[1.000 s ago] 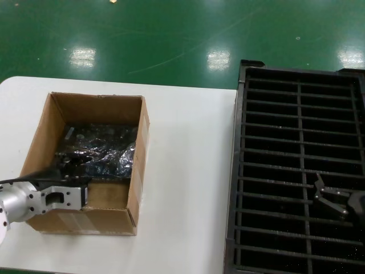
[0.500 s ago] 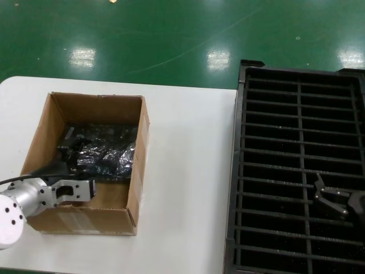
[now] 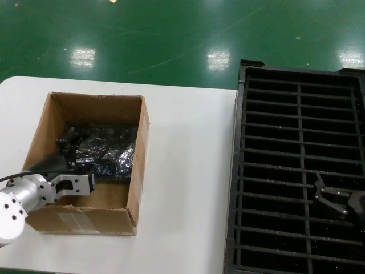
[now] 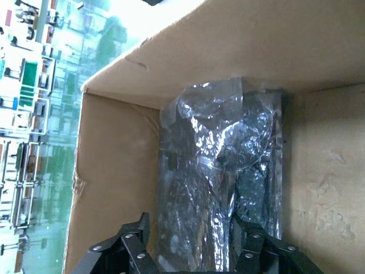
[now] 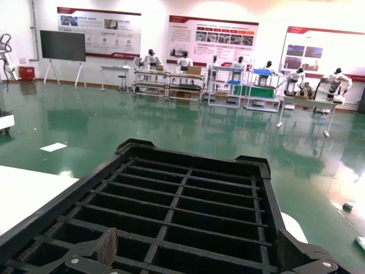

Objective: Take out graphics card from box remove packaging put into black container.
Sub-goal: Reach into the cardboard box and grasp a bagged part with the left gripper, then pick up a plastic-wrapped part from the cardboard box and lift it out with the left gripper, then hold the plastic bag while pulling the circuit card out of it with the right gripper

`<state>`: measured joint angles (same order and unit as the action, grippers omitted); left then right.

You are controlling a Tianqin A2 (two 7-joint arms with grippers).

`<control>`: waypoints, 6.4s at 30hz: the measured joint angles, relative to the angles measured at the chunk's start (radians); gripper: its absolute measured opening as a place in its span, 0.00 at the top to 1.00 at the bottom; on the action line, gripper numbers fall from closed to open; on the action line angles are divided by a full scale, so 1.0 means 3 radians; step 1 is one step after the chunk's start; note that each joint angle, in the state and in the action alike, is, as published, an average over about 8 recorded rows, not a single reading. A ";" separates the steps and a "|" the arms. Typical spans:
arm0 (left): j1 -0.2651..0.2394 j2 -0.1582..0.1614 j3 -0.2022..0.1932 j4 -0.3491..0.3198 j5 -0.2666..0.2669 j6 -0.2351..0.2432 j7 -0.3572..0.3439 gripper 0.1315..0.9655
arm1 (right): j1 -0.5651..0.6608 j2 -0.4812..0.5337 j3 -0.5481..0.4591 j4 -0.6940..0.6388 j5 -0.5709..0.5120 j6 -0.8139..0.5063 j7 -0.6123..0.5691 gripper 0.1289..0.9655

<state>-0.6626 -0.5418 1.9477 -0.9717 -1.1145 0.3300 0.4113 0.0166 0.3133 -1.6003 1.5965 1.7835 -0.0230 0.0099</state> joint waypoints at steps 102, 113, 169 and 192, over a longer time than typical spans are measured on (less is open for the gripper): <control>0.2075 -0.0524 -0.0853 -0.3131 -0.0543 -0.0277 -0.0108 0.99 | 0.0484 0.0120 -0.0439 0.0115 -0.0113 -0.0319 0.0011 0.00; 0.2075 -0.0524 -0.0853 -0.3131 -0.0543 -0.0277 -0.0108 0.99 | 0.0591 0.0299 -0.0815 0.0106 -0.0283 -0.0357 0.0255 0.00; 0.2075 -0.0524 -0.0853 -0.3131 -0.0543 -0.0277 -0.0109 0.99 | 0.0800 0.0390 -0.1232 0.0111 -0.0613 -0.1182 0.0478 0.90; 0.2075 -0.0524 -0.0853 -0.3131 -0.0543 -0.0277 -0.0109 0.99 | 0.1017 0.0240 -0.1332 -0.0037 -0.0791 -0.1331 0.0620 0.99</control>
<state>-0.0400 -0.6990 1.6919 -1.9110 -1.2774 0.2467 0.3787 0.3217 0.3854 -1.9999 1.5855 1.5461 -0.4223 0.1959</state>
